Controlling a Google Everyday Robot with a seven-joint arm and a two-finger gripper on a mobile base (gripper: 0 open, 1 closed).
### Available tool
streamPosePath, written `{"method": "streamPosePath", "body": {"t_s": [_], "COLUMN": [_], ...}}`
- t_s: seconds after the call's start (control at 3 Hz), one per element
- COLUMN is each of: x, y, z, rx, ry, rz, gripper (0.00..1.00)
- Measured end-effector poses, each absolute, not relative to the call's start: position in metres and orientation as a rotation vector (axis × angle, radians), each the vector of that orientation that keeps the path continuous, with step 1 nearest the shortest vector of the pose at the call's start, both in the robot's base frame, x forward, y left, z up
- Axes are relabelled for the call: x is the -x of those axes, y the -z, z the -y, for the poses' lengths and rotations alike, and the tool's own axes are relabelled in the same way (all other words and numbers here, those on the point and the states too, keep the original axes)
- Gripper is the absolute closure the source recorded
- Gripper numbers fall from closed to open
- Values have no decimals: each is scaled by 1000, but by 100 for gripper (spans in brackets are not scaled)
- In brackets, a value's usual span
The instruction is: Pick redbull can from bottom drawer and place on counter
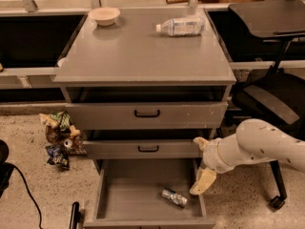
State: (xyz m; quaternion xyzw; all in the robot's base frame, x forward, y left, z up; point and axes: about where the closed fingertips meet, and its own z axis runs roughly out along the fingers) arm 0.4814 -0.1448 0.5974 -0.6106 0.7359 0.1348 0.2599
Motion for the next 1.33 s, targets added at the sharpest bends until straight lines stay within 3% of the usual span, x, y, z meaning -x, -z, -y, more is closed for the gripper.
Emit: {"method": "streamPosePath", "body": {"t_s": [1.33], "x": [-498], "y": [-422], "z": [159], "rx": [1627], "ry": [-443], "rz": [-1893], "gripper": [0]}}
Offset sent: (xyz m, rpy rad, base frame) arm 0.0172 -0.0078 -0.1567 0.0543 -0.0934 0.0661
